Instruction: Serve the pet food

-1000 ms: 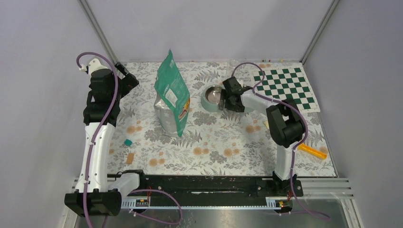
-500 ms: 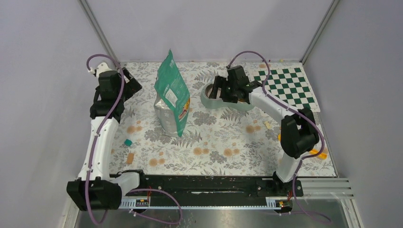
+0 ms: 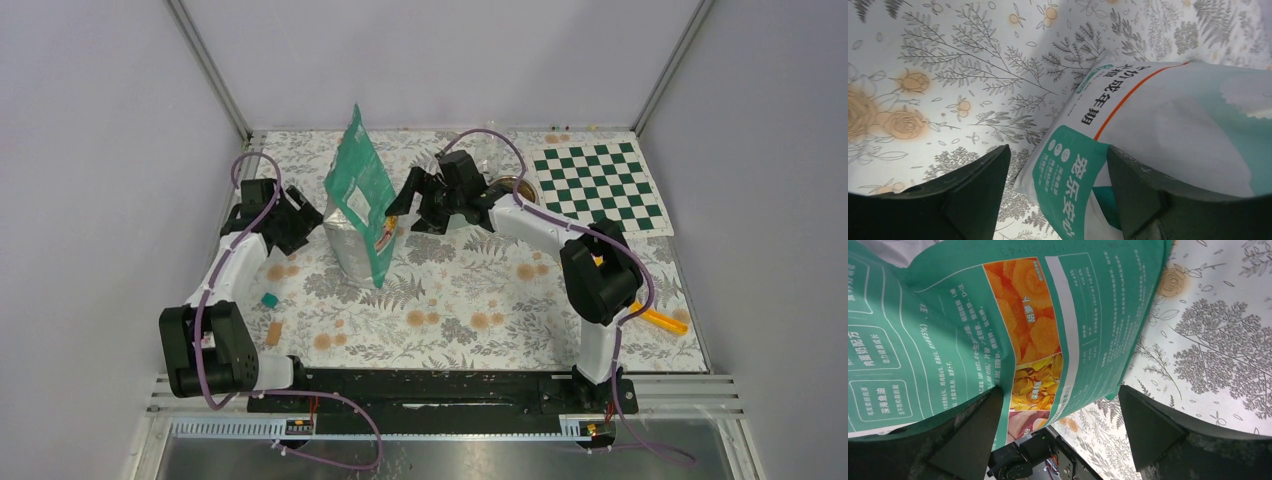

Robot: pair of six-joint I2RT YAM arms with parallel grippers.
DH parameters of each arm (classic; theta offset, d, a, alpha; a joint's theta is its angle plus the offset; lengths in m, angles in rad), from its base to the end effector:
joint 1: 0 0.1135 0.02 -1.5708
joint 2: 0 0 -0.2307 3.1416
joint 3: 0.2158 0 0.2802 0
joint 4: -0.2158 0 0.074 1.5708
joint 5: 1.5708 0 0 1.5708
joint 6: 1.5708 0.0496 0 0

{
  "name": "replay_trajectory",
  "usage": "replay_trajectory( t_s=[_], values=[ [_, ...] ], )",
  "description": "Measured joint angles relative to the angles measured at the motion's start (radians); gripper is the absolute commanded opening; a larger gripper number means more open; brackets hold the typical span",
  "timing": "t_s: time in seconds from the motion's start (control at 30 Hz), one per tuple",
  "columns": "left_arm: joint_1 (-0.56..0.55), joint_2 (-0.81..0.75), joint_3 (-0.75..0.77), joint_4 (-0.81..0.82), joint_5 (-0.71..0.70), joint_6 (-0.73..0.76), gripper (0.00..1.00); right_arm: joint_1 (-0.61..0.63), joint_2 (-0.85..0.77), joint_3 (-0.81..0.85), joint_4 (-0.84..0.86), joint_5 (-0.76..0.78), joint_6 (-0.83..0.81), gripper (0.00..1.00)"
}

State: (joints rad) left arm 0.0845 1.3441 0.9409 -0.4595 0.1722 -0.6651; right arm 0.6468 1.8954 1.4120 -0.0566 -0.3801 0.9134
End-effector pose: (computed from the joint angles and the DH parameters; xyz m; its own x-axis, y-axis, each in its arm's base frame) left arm 0.3229 0.0188 0.1928 -0.6128 -0.6621 -0.4314 -0.4451 0.7403 -0.5038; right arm 0.3614 0.2960 0.1963 -0.8947 0.2455 -0.3731 -0.1724 0.5809 0.7955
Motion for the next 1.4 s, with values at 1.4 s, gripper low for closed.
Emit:
replay_trajectory(
  t_s=[1.4],
  values=[
    [-0.116,-0.262,0.367,-0.054,0.246,-0.092,0.59,0.047,-0.205,0.554,-0.420,0.009,-0.232,0.69]
  ],
)
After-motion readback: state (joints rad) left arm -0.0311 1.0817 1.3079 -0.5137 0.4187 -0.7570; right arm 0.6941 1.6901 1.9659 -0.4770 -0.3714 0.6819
